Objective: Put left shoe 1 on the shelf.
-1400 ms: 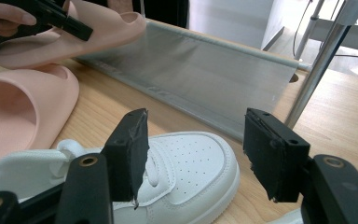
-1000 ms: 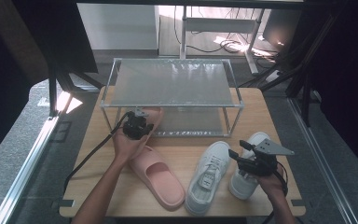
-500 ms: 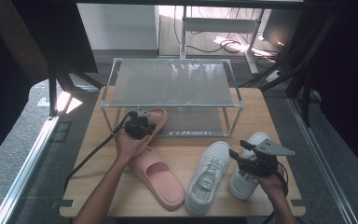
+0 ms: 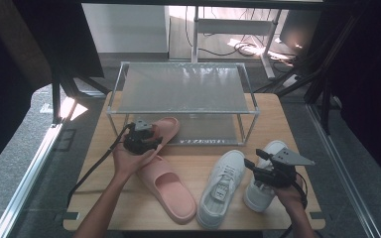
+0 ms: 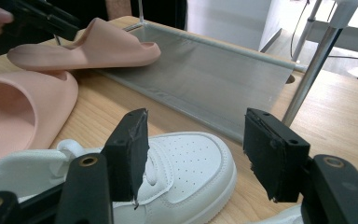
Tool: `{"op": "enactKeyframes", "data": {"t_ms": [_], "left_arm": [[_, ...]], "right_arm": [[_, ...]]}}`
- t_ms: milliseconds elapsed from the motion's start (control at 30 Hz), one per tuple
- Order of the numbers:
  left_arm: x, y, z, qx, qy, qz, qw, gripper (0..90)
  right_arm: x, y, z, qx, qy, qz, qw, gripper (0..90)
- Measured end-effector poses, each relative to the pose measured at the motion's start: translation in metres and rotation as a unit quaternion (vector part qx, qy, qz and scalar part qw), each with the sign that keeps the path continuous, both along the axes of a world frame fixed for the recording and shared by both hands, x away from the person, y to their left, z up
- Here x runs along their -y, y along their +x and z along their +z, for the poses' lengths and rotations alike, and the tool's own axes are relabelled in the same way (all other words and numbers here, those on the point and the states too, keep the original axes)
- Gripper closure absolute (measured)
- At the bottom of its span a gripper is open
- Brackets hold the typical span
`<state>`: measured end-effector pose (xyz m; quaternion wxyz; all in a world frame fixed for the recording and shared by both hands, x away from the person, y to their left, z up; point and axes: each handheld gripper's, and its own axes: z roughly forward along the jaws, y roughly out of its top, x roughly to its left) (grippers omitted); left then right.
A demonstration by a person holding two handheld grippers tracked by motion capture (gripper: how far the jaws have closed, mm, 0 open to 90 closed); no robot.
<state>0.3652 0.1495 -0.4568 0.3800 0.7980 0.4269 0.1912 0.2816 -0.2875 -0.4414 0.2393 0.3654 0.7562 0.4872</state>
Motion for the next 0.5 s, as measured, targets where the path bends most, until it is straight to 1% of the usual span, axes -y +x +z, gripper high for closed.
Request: {"op": "enactKeyframes", "data": {"t_ms": [133, 167, 233, 333, 400, 433, 500], "left_arm": [[-0.011, -0.015, 0.001, 0.003, -0.008, 0.002, 1.0000, 67.9], [-0.014, -0.020, 0.002, 0.004, -0.007, 0.001, 1.0000, 70.1], [-0.020, -0.028, 0.001, 0.006, -0.010, 0.002, 0.9999, 76.1], [-0.030, -0.041, 0.000, 0.008, -0.007, 0.006, 0.9999, 85.5], [-0.038, -0.049, -0.002, 0.005, -0.009, 0.010, 0.9999, 88.9], [-0.041, -0.053, -0.004, 0.005, -0.006, 0.012, 0.9999, 89.8], [-0.048, -0.060, -0.007, 0.001, -0.008, 0.017, 0.9998, 90.0]], "right_arm": [[-0.001, 0.000, 0.000, 0.000, -0.001, 0.000, 1.0000, 41.5], [-0.001, 0.000, 0.000, 0.001, -0.001, 0.001, 1.0000, 41.5], [-0.001, -0.001, 0.000, 0.000, -0.002, 0.001, 1.0000, 41.5], [0.000, -0.001, 0.001, 0.001, 0.000, 0.000, 1.0000, 41.5], [0.000, -0.001, 0.001, 0.001, 0.000, -0.001, 1.0000, 41.5], [0.000, -0.001, 0.001, 0.002, 0.000, -0.001, 1.0000, 41.5], [-0.001, -0.001, 0.001, 0.002, -0.001, 0.000, 1.0000, 41.5]]}}
